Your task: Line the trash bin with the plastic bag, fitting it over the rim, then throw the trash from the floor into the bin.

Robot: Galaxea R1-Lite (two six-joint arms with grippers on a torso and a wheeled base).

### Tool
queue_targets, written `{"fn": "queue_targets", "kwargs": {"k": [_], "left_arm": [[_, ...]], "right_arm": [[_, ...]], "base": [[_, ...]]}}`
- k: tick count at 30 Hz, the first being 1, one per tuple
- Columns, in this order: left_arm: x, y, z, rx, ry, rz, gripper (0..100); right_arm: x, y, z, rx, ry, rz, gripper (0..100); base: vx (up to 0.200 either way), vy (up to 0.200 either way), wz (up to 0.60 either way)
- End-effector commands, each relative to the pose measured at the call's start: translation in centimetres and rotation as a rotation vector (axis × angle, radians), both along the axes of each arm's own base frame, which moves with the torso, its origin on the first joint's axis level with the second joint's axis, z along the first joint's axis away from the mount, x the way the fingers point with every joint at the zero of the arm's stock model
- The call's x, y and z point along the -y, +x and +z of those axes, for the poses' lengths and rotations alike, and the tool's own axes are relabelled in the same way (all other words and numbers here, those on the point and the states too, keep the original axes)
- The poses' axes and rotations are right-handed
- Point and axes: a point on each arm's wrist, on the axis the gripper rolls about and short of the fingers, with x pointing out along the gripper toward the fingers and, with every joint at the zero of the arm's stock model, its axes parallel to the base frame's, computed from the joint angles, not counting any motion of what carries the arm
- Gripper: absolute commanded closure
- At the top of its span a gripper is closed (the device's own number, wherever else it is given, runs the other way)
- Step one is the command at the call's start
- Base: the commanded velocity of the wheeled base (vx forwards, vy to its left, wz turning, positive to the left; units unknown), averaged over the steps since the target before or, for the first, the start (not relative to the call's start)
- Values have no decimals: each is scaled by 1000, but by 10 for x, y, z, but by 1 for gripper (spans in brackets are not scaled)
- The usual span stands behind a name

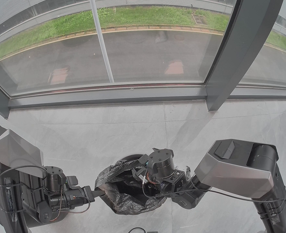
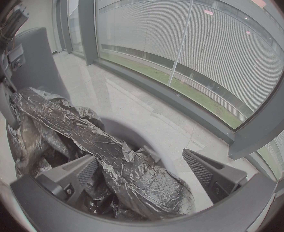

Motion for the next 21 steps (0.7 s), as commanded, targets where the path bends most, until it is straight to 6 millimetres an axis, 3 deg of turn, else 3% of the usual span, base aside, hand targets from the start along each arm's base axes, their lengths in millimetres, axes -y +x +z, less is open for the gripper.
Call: {"fn": "queue_targets", "kwargs": {"k": [1,21], "left_arm": [[0,2,1,12,-2,3,100],[4,23,5,93,-23,10,100]], "right_arm": [[5,6,3,23,18,-26,0],[6,25,20,102,109,-49,0]], "base": [[0,0,0],[0,0,0]]}}
